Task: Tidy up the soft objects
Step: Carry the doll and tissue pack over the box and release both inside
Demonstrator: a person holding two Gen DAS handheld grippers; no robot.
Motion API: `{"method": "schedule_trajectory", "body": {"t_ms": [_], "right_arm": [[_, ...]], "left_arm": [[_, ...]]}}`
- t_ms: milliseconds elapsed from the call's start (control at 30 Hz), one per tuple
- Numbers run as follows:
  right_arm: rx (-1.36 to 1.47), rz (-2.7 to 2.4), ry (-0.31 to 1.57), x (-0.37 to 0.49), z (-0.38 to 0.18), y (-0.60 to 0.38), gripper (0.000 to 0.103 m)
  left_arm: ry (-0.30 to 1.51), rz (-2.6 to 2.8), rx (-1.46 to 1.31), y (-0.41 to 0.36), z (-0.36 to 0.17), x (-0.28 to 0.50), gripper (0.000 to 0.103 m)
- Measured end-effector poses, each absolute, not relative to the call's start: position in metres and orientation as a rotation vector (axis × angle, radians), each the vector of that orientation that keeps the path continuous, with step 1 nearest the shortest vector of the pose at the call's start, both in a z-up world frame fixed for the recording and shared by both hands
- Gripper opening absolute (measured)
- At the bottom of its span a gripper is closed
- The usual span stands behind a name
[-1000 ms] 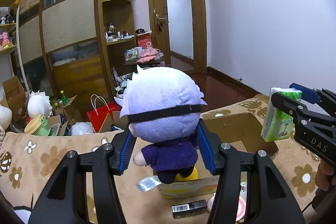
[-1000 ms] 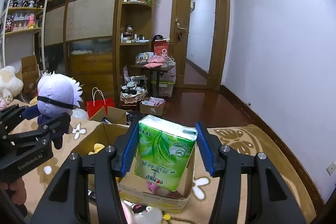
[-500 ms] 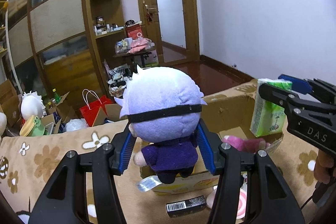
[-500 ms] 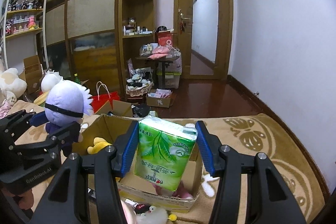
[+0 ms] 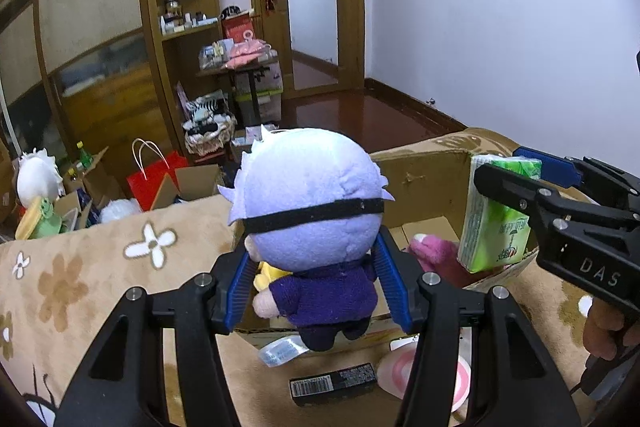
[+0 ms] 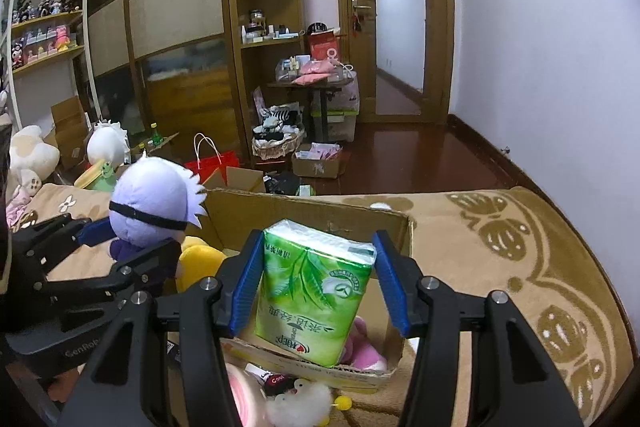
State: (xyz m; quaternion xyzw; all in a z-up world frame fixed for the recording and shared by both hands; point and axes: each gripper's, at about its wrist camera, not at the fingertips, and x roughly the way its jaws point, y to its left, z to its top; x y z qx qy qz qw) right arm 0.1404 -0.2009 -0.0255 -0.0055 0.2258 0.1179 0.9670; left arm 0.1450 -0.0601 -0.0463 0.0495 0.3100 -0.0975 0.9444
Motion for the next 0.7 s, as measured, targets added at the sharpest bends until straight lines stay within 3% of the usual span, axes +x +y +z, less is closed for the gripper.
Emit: {"method": "schedule_trajectory", "body": {"t_ms": [167, 300, 467, 700], "right_arm": [[0.007, 0.251, 0.457, 0.141, -0.027, -0.205, 0.058], [0.024, 0.264, 0.461, 0.141, -0.028, -0.207, 0.059], [0.039, 0.278, 0.466, 0.141, -0.026, -0.209, 0.061], [0.051, 0.284, 0.459, 0.137, -0.021, -0.211, 0.073]], "left_arm": [[0.667, -0.198, 0.114, -0.059, -0.053, 0.152, 0.057], [0.659, -0.191, 0.121, -0.060, -0.053, 0.148, 0.073], [0.661, -0.177, 0.148, -0.061, -0.052, 0.144, 0.078], [0.672, -0.150, 0.146, -0.056, -0.051, 0.138, 0.084]]}}
